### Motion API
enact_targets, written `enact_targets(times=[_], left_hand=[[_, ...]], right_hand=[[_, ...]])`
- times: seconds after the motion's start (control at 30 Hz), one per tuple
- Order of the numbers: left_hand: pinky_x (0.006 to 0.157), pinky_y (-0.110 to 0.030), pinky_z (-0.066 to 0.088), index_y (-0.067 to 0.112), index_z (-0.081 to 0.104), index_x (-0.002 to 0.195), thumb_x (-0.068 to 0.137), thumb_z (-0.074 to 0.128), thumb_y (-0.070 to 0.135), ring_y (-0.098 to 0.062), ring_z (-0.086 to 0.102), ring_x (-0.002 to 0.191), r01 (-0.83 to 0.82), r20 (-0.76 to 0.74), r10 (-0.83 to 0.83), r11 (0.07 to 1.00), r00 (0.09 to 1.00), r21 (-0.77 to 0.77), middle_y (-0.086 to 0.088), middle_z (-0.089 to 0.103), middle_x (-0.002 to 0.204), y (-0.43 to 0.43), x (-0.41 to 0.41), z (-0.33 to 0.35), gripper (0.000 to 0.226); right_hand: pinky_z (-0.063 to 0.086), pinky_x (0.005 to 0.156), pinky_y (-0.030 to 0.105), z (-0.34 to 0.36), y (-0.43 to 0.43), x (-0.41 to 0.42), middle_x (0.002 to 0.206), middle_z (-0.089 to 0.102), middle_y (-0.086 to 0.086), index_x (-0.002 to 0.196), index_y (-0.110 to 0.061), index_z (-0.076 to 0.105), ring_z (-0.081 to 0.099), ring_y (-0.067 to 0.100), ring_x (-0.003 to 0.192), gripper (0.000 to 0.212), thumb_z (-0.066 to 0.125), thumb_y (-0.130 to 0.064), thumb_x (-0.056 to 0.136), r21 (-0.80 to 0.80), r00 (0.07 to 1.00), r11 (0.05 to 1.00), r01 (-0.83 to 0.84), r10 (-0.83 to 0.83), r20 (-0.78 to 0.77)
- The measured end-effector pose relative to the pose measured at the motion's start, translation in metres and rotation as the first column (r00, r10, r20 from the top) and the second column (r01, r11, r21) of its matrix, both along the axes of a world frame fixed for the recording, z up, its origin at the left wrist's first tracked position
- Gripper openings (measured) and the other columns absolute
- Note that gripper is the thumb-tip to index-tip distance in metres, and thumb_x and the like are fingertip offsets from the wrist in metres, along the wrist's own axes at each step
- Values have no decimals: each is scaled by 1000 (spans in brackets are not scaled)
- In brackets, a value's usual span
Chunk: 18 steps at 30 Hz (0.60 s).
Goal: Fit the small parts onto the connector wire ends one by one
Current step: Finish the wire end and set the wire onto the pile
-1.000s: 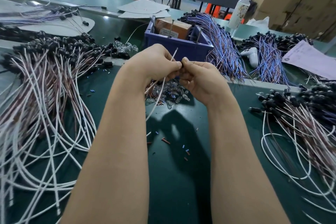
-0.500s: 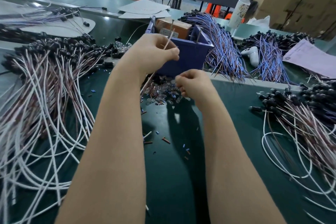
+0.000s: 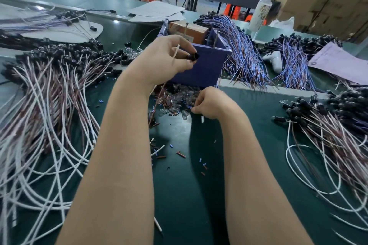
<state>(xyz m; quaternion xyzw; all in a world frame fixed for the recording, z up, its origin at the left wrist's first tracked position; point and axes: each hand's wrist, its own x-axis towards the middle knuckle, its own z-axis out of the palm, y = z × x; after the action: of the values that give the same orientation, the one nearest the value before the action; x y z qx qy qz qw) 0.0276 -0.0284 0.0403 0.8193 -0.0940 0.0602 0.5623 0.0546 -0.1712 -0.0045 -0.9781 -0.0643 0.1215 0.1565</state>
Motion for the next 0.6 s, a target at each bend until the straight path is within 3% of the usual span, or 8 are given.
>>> enact_targets(times=[0.13, 0.2, 0.23, 0.3, 0.37, 0.43, 0.5, 0.6], left_hand=[[92, -25, 46, 15, 61, 96, 87, 63, 1, -10, 65, 92, 2, 0, -2, 1000, 1000, -27, -7, 72, 99, 2, 0, -2, 17], [97, -27, 47, 17, 59, 93, 87, 62, 0, -13, 66, 99, 8, 1, -8, 999, 1000, -43, -6, 72, 100, 3, -1, -3, 18], [98, -28, 46, 17, 58, 93, 88, 62, 0, -14, 66, 101, 14, 2, -14, 998, 1000, -53, -7, 72, 101, 2, -1, -3, 18], [97, -24, 47, 16, 57, 93, 89, 60, -1, -15, 66, 102, 25, 4, -25, 998, 1000, -63, -8, 71, 104, 2, -2, -3, 18], [92, -18, 47, 13, 56, 96, 89, 59, -2, -15, 66, 102, 34, 6, -34, 997, 999, -67, -10, 71, 106, 2, -3, -3, 17], [90, -15, 46, 9, 56, 102, 89, 59, -1, -16, 65, 103, 36, 7, -35, 998, 999, -52, -12, 70, 107, 1, -3, -3, 16], [95, -22, 45, 7, 56, 105, 89, 60, 1, -21, 64, 105, 26, 6, -26, 999, 1000, -25, -12, 70, 107, 0, -3, -3, 18], [100, -28, 44, 6, 56, 106, 89, 60, 0, -24, 63, 109, 27, -5, -28, 999, 1000, -32, -14, 70, 107, -1, -4, -2, 18]], right_hand=[[44, 63, 31, 5, -3, -1, 87, 65, 18, 92, 4, 65, 55, 25, 76, 26, 57, -21, 95, 89, 998, 996, 5, -11, 68], [47, 60, 34, 10, -6, 0, 78, 61, 12, 79, -5, 57, 55, 24, 70, 21, 53, -16, 96, 278, 991, 960, 14, -50, 121], [51, 61, 35, 13, -6, 0, 74, 60, 9, 77, -8, 52, 58, 20, 65, 20, 51, -12, 97, 455, 986, 890, 38, -106, 125], [55, 57, 24, 22, -9, -3, 71, 61, 6, 78, -11, 51, 59, 9, 52, 17, 53, -5, 95, 756, 970, 653, 51, -212, 118], [53, 56, 17, 32, -10, -6, 67, 64, 5, 79, -8, 57, 61, 5, 50, 14, 58, 0, 90, 899, 966, 437, 12, -238, 103], [54, 63, 16, 41, -11, -9, 65, 67, 5, 79, -6, 63, 67, 9, 60, 13, 61, 4, 87, 957, 979, 290, 0, -193, 59], [55, 69, 16, 47, -11, -12, 70, 71, 6, 82, -4, 66, 71, 14, 71, 15, 59, 8, 87, 966, 988, 260, -13, -146, 52], [56, 70, 18, 50, -10, -14, 78, 71, 9, 85, -8, 66, 72, 13, 72, 15, 59, 6, 87, 912, 971, 399, -100, -160, 176]])
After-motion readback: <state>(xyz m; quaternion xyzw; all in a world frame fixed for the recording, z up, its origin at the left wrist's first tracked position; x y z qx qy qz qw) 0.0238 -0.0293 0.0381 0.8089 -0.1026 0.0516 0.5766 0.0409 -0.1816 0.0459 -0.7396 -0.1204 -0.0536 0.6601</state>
